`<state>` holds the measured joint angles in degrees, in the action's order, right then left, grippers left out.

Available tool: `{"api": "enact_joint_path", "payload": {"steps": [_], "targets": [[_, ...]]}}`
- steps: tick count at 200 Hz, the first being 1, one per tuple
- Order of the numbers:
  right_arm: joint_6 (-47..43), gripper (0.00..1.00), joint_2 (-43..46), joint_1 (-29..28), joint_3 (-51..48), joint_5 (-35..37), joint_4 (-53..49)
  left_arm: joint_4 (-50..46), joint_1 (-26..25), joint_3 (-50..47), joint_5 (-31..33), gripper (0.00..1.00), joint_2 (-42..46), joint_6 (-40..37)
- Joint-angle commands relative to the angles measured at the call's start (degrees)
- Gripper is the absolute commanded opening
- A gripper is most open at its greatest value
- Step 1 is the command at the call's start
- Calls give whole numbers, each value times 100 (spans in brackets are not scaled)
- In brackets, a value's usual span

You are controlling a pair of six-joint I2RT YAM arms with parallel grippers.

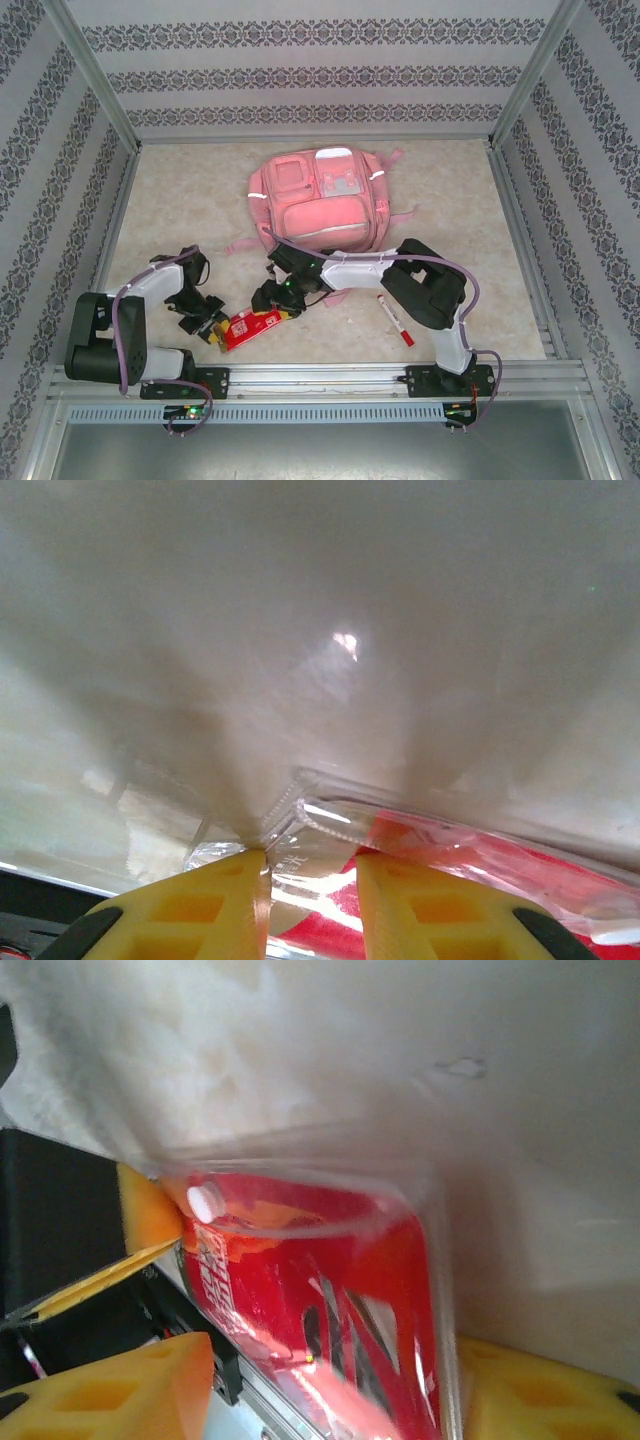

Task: Pack the student bag

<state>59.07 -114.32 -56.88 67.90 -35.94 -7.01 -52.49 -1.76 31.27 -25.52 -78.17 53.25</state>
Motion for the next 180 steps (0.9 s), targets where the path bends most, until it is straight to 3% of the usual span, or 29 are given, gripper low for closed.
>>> {"api": "enact_joint_path", "payload": {"steps": [1,34,55,66,94,119,143,164,180], "targets": [[241,43,239,-55,-221,-367,1138,1393,-70,-437,-361,29,-62,-139],[281,0,385,-56,-373,-367,1421,980,-70,-225,-443,33,436,-294],[136,0,931,-47,-488,-49,1144,646,-70,268,-426,43,1006,-641],[45,0,1290,8,-600,165,912,638,-70,631,-355,44,1365,-824],[-159,0,2252,380,-898,373,451,1347,-117,1376,-325,52,2142,-1370],[-530,0,3244,913,-1056,581,-405,2228,-274,1914,-613,53,2164,-1637],[-847,0,4361,1896,-1300,934,-1172,2264,-1057,2665,-246,55,1662,-2541],[-800,0,5362,3129,-1609,1235,-1620,1835,-2301,3464,791,57,918,-3986],[-758,0,6106,4083,-1817,1598,-1953,1767,-3245,3871,1553,65,303,-5182]]}}
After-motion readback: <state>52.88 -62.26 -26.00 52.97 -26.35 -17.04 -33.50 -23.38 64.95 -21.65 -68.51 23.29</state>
